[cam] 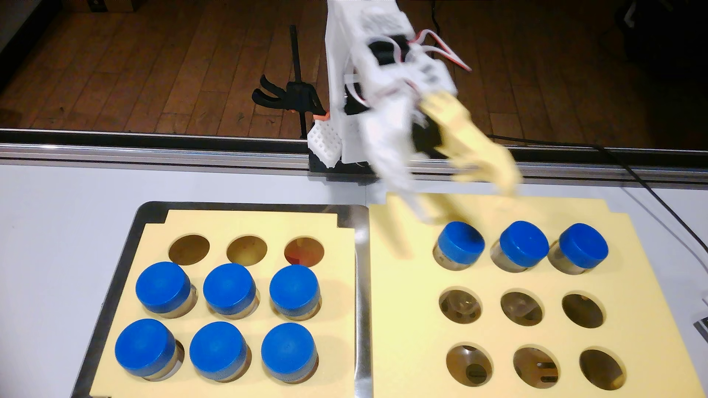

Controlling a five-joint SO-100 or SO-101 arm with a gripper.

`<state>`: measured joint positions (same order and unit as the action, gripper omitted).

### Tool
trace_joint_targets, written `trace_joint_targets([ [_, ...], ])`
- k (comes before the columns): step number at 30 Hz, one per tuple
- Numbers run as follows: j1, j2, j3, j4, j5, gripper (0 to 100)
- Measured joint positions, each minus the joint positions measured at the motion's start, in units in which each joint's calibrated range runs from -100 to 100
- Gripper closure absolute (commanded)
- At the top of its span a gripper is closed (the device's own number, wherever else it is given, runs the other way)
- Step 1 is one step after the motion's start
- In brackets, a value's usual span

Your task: Move the test tubes

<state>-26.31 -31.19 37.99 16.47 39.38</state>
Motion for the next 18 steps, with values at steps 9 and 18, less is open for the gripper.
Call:
trace_joint_targets([
  [9,17.92,0.08,2.62,-0.48,3.47,70],
  [18,19.59,0.42,6.56,-4.62,8.43,70],
])
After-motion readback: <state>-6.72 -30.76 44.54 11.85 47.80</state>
